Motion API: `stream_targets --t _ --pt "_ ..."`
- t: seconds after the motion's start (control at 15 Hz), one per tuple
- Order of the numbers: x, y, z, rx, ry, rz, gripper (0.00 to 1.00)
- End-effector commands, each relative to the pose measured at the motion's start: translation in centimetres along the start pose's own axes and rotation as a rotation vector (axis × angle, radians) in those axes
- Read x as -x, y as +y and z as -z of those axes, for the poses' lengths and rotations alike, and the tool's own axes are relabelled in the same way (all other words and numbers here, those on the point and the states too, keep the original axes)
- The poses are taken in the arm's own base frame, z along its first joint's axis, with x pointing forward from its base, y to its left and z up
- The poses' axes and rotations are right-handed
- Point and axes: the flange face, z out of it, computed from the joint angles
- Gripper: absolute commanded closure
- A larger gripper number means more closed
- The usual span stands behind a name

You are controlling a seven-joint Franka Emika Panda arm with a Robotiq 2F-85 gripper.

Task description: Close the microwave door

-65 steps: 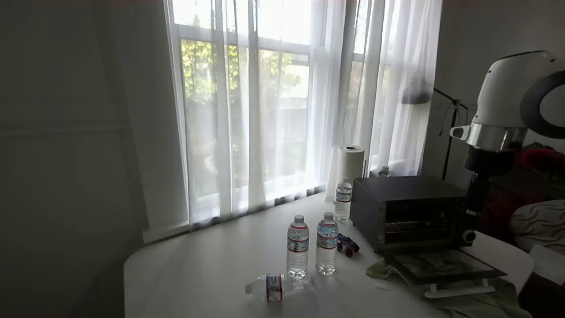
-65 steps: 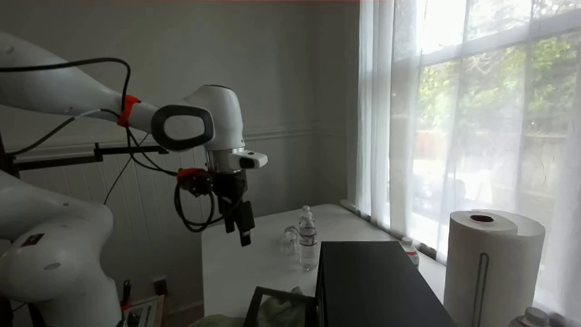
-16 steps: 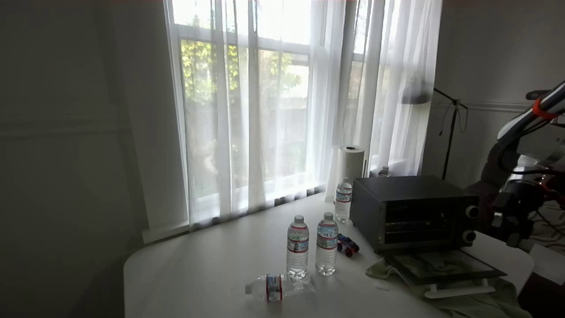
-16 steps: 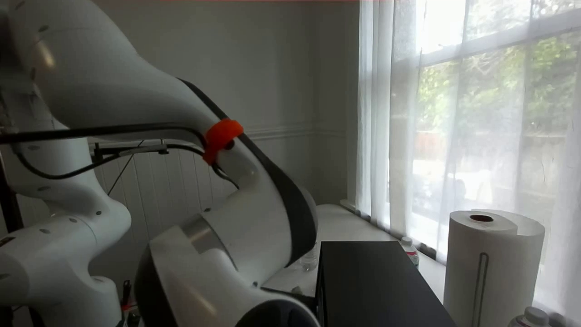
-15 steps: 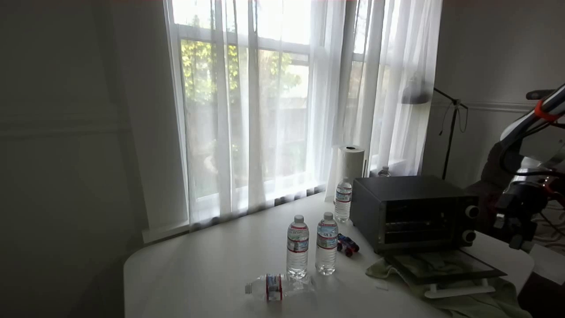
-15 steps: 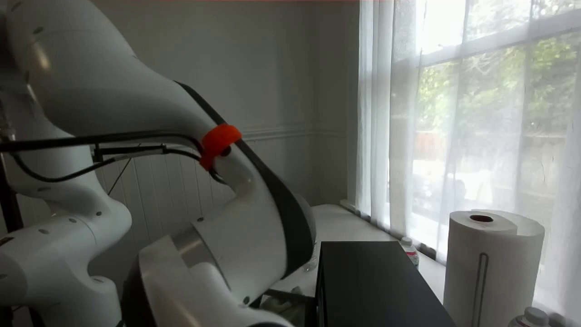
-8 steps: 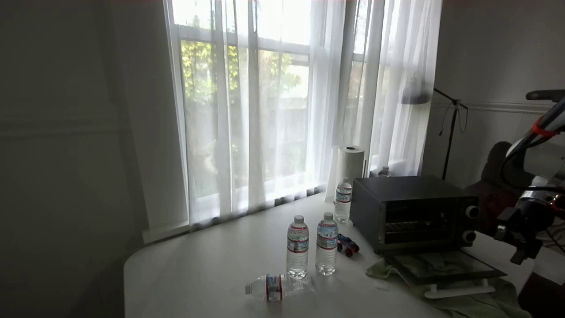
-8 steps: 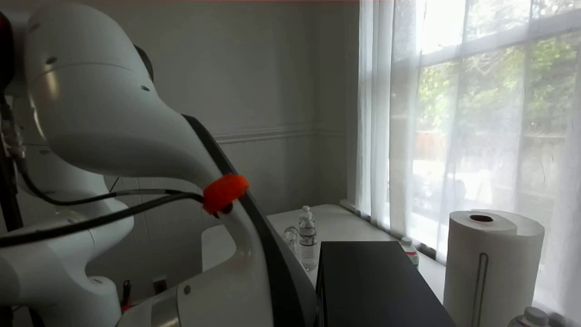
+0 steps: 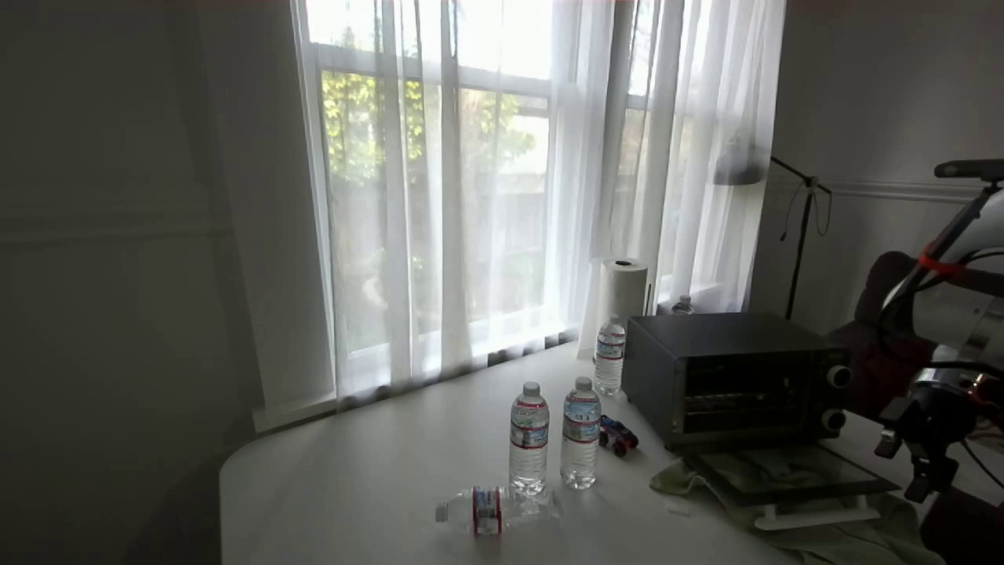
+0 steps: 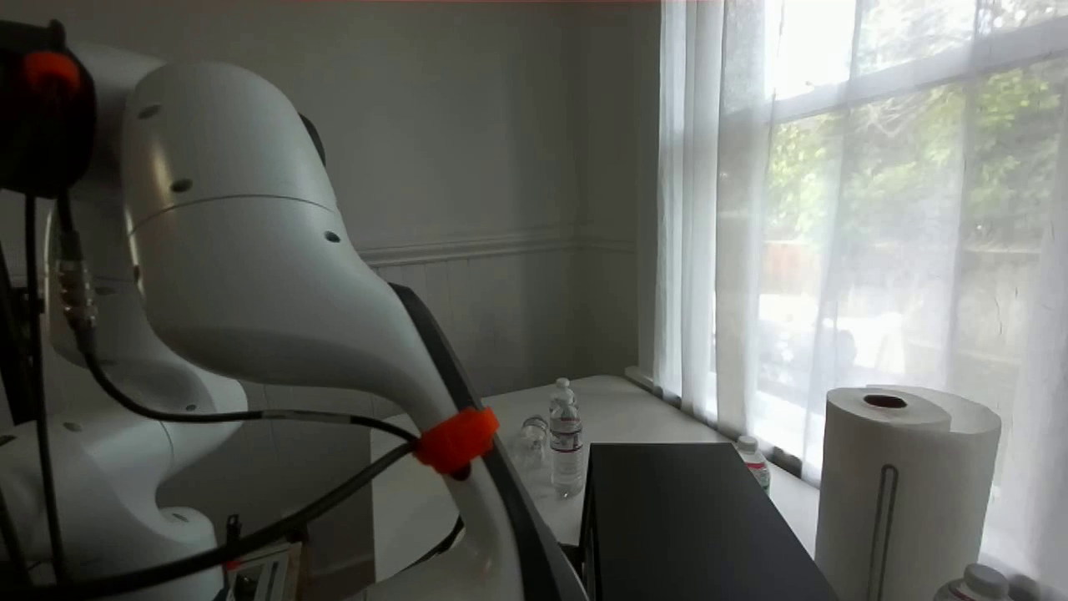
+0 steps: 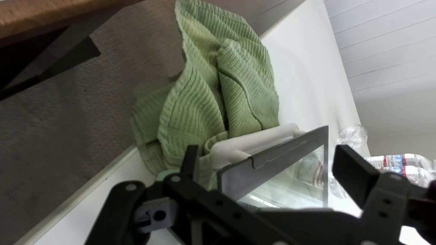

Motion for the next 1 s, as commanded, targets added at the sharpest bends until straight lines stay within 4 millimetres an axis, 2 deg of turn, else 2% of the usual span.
stream_targets --t 0.0,0.33,0.93 --pt "-0.7 0.6 -0.3 -0.067 -0.001 0.022 0.0" --pt "-1.4 0.8 -0.2 -0.132 0.006 0.015 0.0" --pt "-0.8 0.3 2.1 -0.246 0.006 0.046 0.0"
